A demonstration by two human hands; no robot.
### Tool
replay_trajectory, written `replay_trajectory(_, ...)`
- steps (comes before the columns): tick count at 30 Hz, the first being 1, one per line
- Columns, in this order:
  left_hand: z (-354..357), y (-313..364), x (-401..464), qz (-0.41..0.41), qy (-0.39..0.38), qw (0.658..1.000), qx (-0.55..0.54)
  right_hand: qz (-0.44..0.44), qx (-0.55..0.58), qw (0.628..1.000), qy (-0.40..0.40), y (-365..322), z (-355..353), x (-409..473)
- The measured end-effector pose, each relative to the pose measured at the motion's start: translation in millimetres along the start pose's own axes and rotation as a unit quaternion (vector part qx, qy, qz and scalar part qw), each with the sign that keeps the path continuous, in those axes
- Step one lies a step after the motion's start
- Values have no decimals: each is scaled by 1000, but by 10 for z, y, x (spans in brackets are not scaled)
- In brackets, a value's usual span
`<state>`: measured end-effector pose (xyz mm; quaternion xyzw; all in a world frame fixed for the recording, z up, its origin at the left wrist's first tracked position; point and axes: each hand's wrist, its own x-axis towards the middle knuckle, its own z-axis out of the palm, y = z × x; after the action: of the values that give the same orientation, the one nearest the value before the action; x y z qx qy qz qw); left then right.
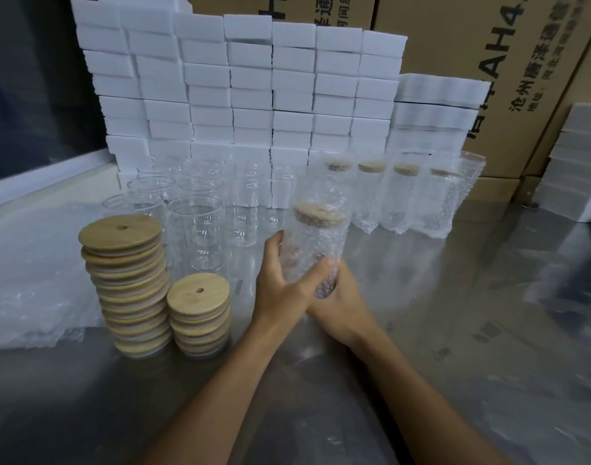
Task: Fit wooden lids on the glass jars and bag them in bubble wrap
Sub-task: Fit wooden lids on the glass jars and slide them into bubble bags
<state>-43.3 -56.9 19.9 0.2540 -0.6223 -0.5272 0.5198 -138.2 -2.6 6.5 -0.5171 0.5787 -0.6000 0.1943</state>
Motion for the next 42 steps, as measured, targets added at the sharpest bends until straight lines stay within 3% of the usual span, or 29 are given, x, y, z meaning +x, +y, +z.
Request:
replay_trajectory(3,8,-47,-16,-18,-18,999,37,36,-15,998,45,43,-49,3)
replay_trajectory(7,-85,-165,-21,-67,-89,963,245,87,-72,984,134,159,-313,38)
replay_trajectory(10,-126,-233,-6,-22,-121,916,383,110,-119,966,203,250,-567,103)
replay_trajectory(13,-126,-237,4,22,-127,886,446,107,-190,940,262,353,-801,207)
replay_trajectory(16,-129,-241,16,37,-125,877,463,137,-254,912,293,466,-1086,322)
replay_trajectory(26,-75,-350,107,65,-91,859,499,198,-271,847,412,759,-1921,809)
replay_trajectory(42,27,-352,216,44,-49,865,498,214,-280,837,418,1023,-2395,1304)
